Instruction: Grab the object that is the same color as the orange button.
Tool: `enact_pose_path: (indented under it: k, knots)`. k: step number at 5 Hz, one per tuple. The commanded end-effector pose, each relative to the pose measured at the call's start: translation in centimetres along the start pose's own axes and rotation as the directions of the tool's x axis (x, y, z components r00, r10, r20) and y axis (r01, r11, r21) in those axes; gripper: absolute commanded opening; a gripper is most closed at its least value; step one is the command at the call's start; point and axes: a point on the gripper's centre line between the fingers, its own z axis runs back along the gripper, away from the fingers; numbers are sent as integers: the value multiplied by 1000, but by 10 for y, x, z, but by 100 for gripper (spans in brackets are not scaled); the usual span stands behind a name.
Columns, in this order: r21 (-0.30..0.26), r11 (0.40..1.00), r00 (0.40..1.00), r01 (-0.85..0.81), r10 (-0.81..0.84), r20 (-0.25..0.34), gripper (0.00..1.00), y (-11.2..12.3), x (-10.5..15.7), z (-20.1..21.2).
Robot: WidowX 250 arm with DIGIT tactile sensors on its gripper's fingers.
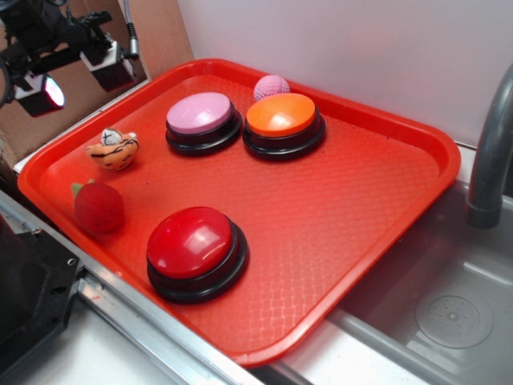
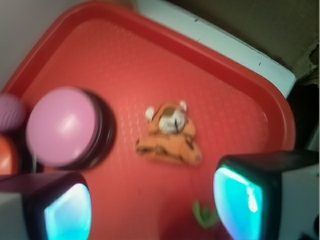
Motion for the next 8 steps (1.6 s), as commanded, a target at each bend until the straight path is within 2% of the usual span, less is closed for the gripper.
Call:
enact_pose_path:
  k: [1, 2, 3, 4, 5, 6, 7, 8]
  knots:
    - [71, 989, 990, -131, 126, 70, 100, 14, 14, -34]
    - [116, 983, 989, -143, 137, 58, 100, 18, 16, -50]
    - [126, 980, 988, -153, 149, 47, 100, 18, 17, -58]
    - [114, 979, 985, -172, 172, 5, 100, 18, 18, -71]
    - [139, 970, 980, -199, 201, -2, 100, 21, 21, -84]
    - [135, 969, 978, -209, 210, 2, 66, 23, 21, -89]
    - [110, 981, 986, -159, 163, -29, 0, 18, 23, -80]
    - [65, 997, 998, -44, 47, -49, 0, 10, 27, -55]
